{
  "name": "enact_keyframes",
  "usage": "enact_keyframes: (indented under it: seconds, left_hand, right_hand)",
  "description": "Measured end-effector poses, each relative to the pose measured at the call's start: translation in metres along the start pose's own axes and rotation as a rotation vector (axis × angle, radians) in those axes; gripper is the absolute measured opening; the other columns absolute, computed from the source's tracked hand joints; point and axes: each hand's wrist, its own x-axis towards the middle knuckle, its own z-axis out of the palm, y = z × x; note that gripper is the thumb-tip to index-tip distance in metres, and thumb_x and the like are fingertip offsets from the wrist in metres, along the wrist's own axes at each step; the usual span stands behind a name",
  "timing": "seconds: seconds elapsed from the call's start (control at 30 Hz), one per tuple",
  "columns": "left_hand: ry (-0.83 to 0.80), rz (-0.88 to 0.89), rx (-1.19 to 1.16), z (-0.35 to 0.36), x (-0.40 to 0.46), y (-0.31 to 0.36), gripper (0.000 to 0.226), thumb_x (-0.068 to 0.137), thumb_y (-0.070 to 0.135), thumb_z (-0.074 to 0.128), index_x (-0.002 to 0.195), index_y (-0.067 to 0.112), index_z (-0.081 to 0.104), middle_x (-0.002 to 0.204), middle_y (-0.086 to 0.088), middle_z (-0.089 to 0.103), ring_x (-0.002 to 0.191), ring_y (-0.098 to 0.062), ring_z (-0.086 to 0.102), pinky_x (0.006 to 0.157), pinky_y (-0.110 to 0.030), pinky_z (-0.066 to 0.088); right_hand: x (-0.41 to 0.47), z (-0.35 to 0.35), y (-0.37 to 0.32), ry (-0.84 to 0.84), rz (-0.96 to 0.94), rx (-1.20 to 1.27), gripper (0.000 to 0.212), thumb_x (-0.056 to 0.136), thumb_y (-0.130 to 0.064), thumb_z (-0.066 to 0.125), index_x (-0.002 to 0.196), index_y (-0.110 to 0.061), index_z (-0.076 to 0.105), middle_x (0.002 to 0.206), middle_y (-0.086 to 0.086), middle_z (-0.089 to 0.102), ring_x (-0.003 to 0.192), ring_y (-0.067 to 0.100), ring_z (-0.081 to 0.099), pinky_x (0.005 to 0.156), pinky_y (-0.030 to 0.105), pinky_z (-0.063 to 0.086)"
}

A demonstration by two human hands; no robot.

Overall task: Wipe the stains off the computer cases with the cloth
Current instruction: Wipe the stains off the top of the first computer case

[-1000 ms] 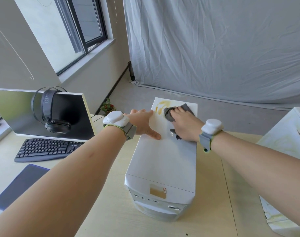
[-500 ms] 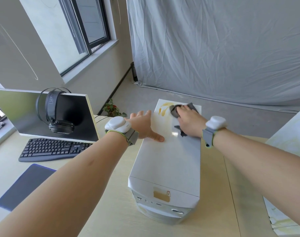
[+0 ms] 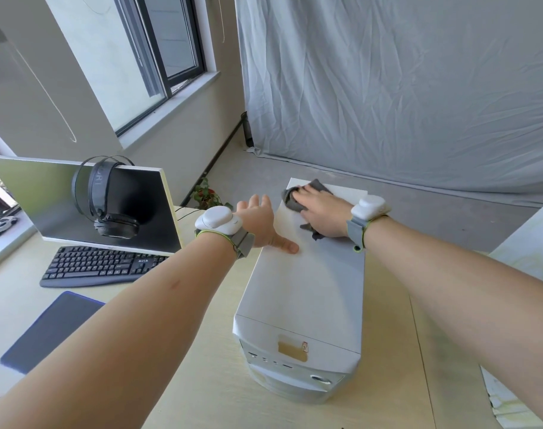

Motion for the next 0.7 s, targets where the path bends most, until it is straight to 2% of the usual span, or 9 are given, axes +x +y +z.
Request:
enact_keyframes:
  seconds: [0.17, 0.27, 0.33, 0.43, 0.53, 0.6, 0.7]
  left_hand:
    - [0.031, -0.021, 0.002, 0.005, -0.003, -0.004, 0.135, 0.056, 0.089, 0.068, 0.154, 0.01, 0.018, 0.151, -0.004, 0.033, 0.137, -0.033, 0.035, 0.103, -0.05, 0.036]
    - [0.054, -0.002, -0.034, 0.008, -0.003, -0.006, 0.134, 0.054, 0.088, 0.071, 0.152, 0.013, 0.02, 0.152, -0.003, 0.032, 0.138, -0.034, 0.033, 0.108, -0.055, 0.033]
    - [0.052, 0.022, -0.048, 0.01, -0.002, -0.005, 0.136, 0.054, 0.088, 0.071, 0.153, 0.013, 0.016, 0.156, -0.003, 0.028, 0.141, -0.035, 0.03, 0.11, -0.058, 0.029]
    - [0.042, 0.038, -0.053, 0.009, -0.002, -0.006, 0.137, 0.055, 0.088, 0.071, 0.154, 0.014, 0.013, 0.159, -0.003, 0.024, 0.143, -0.035, 0.028, 0.112, -0.062, 0.027]
    - [0.05, 0.025, -0.049, 0.01, -0.003, -0.006, 0.133, 0.055, 0.088, 0.071, 0.152, 0.013, 0.018, 0.157, -0.003, 0.028, 0.14, -0.035, 0.032, 0.11, -0.06, 0.029]
    - [0.067, 0.016, -0.054, 0.012, -0.003, -0.007, 0.129, 0.054, 0.089, 0.07, 0.147, 0.013, 0.024, 0.152, -0.003, 0.032, 0.136, -0.034, 0.036, 0.106, -0.058, 0.033]
    - [0.094, 0.006, -0.064, 0.015, -0.004, -0.009, 0.129, 0.051, 0.091, 0.069, 0.145, 0.014, 0.025, 0.156, -0.005, 0.026, 0.135, -0.035, 0.036, 0.105, -0.059, 0.034]
  right_hand:
    - [-0.058, 0.009, -0.009, -0.016, -0.212, 0.043, 0.045, 0.102, -0.014, 0.044, 0.146, -0.013, 0.042, 0.155, 0.001, 0.037, 0.149, 0.019, 0.026, 0.119, 0.037, 0.024]
    - [-0.094, 0.01, -0.005, -0.055, -0.243, 0.046, 0.054, 0.107, -0.015, 0.04, 0.159, -0.016, 0.025, 0.16, -0.016, 0.013, 0.15, 0.0, 0.002, 0.123, 0.022, 0.001]
    - [-0.098, 0.011, 0.002, -0.073, -0.215, 0.034, 0.056, 0.109, -0.019, 0.036, 0.161, -0.018, 0.016, 0.163, -0.015, 0.007, 0.15, -0.001, -0.004, 0.12, 0.017, -0.005]
    - [-0.072, 0.01, 0.009, -0.047, -0.098, -0.02, 0.057, 0.109, -0.024, 0.033, 0.161, -0.012, 0.014, 0.169, 0.0, 0.01, 0.156, 0.015, 0.001, 0.122, 0.025, 0.001]
    - [-0.031, 0.004, 0.016, -0.013, 0.015, -0.036, 0.047, 0.105, -0.026, 0.036, 0.149, -0.008, 0.031, 0.161, 0.009, 0.028, 0.149, 0.024, 0.02, 0.118, 0.034, 0.017]
    - [-0.006, 0.001, 0.018, 0.008, 0.076, -0.034, 0.043, 0.104, -0.029, 0.037, 0.142, -0.009, 0.036, 0.154, 0.01, 0.035, 0.144, 0.025, 0.027, 0.113, 0.037, 0.023]
    - [0.025, -0.002, 0.015, 0.029, 0.141, -0.03, 0.049, 0.104, -0.033, 0.035, 0.148, -0.012, 0.032, 0.161, 0.006, 0.028, 0.148, 0.023, 0.022, 0.117, 0.039, 0.021]
